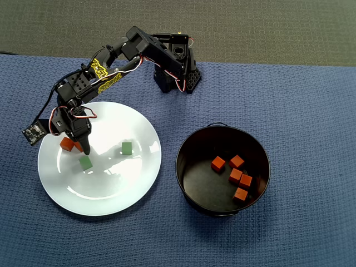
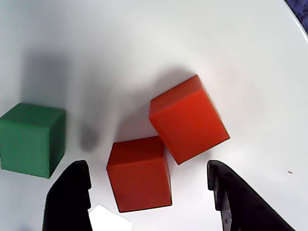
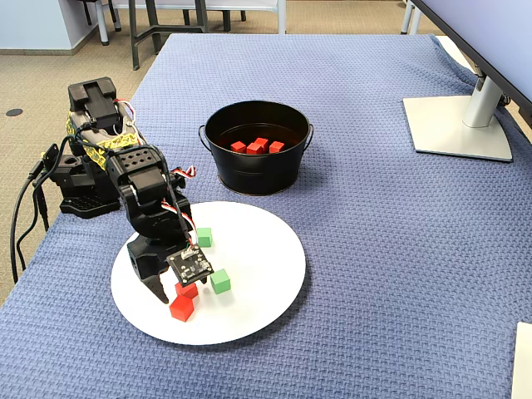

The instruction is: Pick up the red cubes from the white plate and place them in the black recipient

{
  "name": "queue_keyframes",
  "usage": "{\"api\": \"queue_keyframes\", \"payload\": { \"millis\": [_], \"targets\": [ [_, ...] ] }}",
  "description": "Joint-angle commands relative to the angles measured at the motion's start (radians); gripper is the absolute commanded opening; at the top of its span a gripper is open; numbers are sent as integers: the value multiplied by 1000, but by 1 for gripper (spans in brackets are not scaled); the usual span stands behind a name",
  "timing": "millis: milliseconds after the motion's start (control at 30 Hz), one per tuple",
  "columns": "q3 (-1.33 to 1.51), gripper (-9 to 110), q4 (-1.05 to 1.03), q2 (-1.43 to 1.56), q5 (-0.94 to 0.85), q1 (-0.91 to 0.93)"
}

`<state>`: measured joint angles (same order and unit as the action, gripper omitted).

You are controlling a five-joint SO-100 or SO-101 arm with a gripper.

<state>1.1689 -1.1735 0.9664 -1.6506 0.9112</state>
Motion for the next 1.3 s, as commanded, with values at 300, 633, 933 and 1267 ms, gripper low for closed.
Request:
{"api": "queue_keyframes", "payload": {
  "millis": [300, 633, 933, 1267],
  "targets": [
    [-11, 0, 54, 52, 83, -18],
    [313, 0, 249, 426, 307, -38],
    [445, 0, 241, 804, 681, -181],
    [503, 0, 166, 1011, 1197, -604]
  ]
}}
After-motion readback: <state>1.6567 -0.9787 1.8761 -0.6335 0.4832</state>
